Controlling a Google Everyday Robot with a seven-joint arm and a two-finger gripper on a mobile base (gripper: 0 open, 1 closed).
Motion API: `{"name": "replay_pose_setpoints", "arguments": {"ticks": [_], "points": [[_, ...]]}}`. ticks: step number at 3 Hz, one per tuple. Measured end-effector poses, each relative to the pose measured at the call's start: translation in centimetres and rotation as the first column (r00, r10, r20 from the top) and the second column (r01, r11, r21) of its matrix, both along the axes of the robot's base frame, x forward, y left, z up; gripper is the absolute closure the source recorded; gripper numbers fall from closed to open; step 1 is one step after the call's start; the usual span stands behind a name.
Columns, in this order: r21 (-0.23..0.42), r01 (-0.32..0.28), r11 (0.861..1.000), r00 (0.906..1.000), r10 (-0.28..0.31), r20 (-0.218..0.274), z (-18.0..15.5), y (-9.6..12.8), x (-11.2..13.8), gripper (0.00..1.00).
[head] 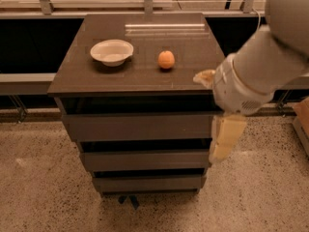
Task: Open top drawer
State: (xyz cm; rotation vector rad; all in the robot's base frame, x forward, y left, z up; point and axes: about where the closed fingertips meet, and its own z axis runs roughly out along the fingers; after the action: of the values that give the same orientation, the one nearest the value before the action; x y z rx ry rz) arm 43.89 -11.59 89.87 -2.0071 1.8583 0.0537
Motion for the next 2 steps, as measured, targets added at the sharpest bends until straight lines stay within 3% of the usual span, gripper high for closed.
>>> {"name": "replay_pose_setpoints", "arguments": {"ticks": [1,2], "points": [[0.076,-0.023,0.997,0.9996,0.022,0.020,-6.8,2.9,-1.5,0.00],[0.135,-0.017,0.991,0.9966,0.006,0.082,-9.1,3.7,0.6,0.00]]}}
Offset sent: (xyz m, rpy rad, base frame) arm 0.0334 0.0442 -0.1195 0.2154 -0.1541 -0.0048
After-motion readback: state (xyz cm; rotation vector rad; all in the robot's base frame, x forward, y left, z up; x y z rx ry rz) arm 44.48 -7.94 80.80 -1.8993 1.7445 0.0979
